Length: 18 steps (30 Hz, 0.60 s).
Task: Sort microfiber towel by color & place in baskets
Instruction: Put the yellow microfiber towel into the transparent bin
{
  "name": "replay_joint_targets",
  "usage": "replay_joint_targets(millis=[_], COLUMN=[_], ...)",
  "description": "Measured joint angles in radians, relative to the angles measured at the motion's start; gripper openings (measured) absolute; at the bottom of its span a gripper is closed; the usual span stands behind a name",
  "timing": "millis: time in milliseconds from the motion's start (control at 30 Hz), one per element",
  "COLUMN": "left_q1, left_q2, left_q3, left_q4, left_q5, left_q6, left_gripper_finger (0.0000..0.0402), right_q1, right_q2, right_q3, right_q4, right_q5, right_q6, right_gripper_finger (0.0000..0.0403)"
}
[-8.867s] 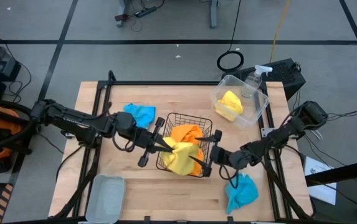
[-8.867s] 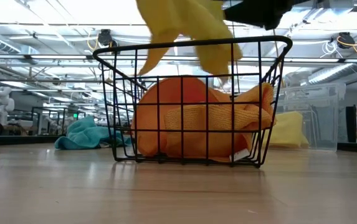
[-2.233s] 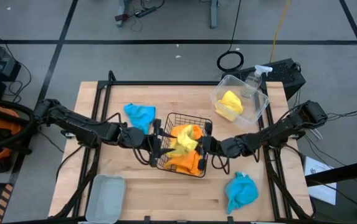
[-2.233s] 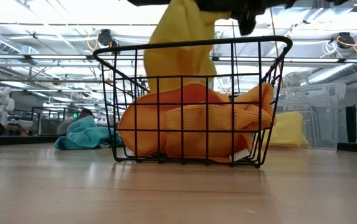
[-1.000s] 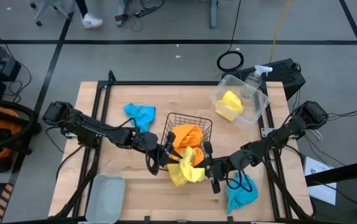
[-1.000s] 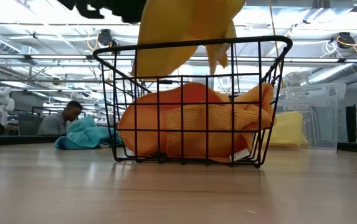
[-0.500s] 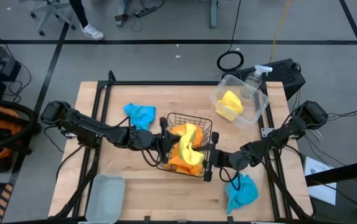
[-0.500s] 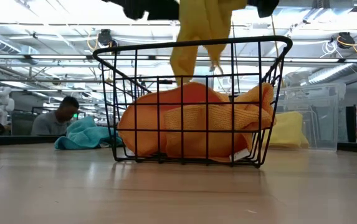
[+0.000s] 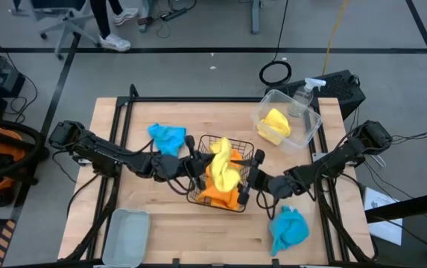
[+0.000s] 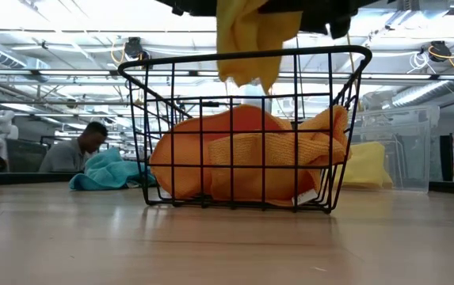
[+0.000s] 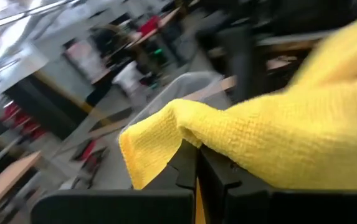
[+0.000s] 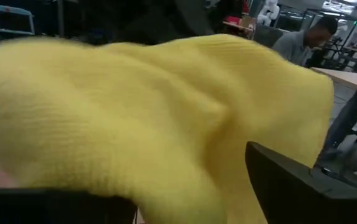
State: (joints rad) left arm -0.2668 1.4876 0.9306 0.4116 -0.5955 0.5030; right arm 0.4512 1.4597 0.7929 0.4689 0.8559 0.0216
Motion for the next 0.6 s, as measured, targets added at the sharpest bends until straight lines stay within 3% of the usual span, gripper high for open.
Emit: replay_joint_targets(millis=[167, 333, 600], left_q1=[-0.012, -0.015, -0.014], left_q2=[0.000, 0.000, 0.000], left_q3=[0.000, 0.000, 0.000], left_q4=[0.016, 0.032, -0.017], left_q5=[0.164, 0.280, 0.296], left_q6=[0.004, 0.030, 0.050], left_gripper_finger=[0.0004, 0.0004, 0.0004], right_q1=[-0.028, -0.033, -0.005], right_q2=[0.000, 0.000, 0.000], right_q3=[0.000, 0.000, -0.001], right_q4=[0.000, 0.024, 0.053], right_q5=[-0.003, -0.082, -0.069], right_q6=[0.001, -0.037, -0.116], right_gripper_finger=[0.0259, 0.0258, 0.0273])
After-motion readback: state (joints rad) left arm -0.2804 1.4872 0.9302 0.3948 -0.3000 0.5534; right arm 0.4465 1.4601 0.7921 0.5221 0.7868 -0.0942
